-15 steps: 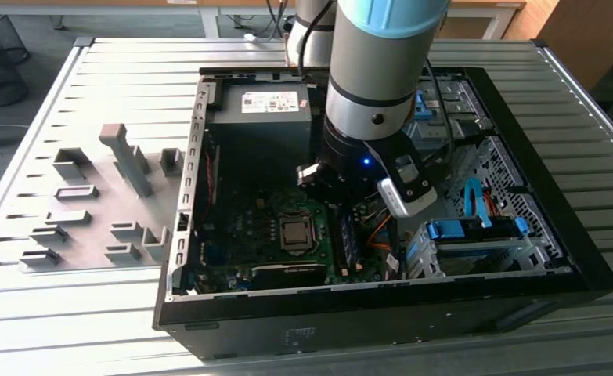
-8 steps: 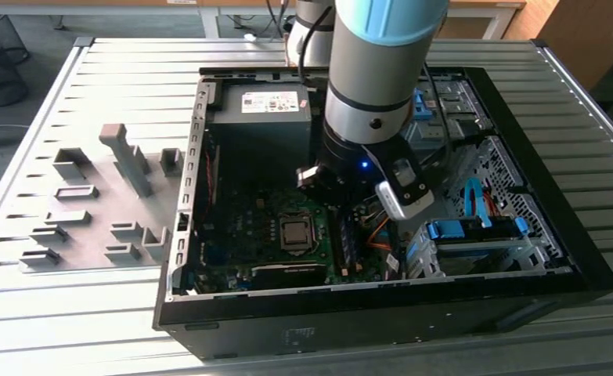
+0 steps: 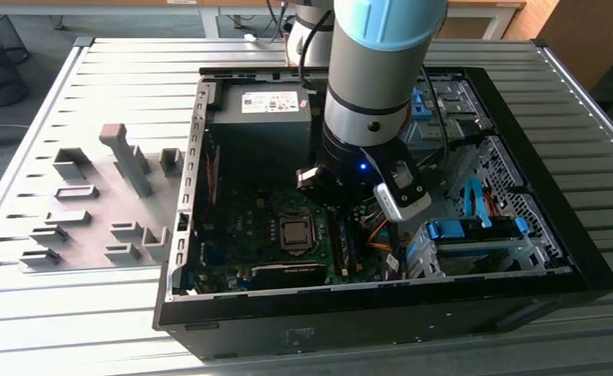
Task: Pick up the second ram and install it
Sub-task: 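Insert the second ram into the second slot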
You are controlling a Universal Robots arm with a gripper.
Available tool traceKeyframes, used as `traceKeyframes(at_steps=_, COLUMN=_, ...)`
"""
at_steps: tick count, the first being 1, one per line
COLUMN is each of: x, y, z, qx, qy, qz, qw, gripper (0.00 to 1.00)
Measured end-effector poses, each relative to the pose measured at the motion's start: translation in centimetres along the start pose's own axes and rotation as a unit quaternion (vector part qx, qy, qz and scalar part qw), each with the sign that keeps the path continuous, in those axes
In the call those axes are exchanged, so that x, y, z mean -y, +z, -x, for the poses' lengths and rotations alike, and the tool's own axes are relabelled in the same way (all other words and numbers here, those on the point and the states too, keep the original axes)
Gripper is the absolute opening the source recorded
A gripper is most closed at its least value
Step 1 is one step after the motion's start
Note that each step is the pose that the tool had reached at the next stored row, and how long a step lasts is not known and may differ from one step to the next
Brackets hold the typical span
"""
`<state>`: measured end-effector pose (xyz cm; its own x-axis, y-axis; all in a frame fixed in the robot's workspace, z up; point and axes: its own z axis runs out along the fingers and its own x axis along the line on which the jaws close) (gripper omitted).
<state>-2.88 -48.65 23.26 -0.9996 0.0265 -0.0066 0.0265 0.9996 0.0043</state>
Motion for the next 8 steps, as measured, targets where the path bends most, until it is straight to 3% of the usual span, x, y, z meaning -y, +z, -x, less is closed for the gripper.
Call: traceKeyframes(at_steps=8, x=-0.32, y=0.51, z=-0.02, qx=-0.0001, qy=-0.012, qz=0.0014, qw=0.9999, gripper=0.14)
